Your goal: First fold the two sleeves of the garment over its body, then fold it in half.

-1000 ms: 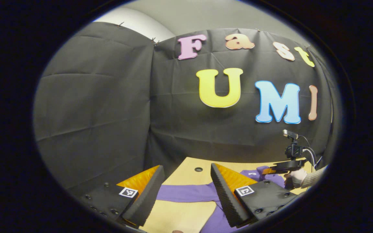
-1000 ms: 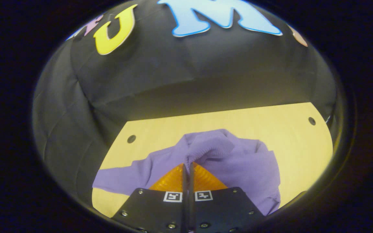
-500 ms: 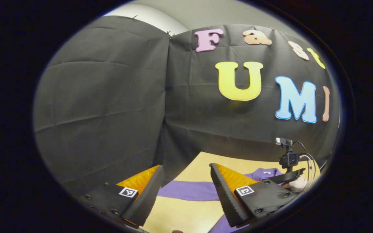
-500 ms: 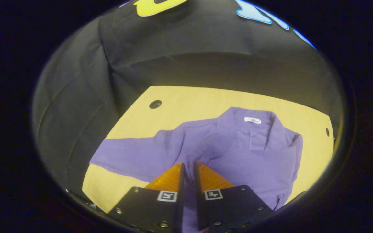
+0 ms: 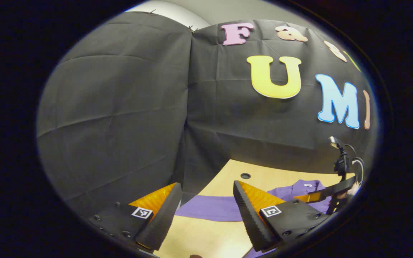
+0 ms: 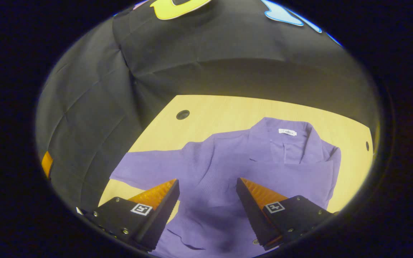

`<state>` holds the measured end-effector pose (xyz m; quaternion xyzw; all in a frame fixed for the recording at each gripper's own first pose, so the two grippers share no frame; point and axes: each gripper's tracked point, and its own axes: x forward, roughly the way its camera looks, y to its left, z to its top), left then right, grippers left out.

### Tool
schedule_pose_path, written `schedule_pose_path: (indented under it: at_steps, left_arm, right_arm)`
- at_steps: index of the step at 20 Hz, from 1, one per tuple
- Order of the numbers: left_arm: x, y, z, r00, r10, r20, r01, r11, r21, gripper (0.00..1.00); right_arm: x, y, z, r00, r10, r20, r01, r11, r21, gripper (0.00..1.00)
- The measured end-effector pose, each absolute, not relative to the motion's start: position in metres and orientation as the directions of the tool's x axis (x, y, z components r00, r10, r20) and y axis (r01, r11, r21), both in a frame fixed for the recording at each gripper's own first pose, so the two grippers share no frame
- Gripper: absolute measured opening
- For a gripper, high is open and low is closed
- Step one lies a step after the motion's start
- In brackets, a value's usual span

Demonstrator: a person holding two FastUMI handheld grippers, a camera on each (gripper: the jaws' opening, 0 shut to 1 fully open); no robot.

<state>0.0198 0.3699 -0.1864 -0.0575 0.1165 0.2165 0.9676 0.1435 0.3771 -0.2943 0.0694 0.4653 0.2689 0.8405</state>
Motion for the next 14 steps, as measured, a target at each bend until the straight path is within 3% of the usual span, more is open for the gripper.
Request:
schedule_pose_path:
  at_steps: [14]
  left_arm:
    - [0.111, 0.437, -0.361, 0.796, 0.361, -0.486, -0.436, 0.898, -0.048, 0.94]
  right_arm:
    - [0.138, 0.307, -0.273, 0.477, 0.466, -0.745, -0.319, 0.882, 0.347, 0.98]
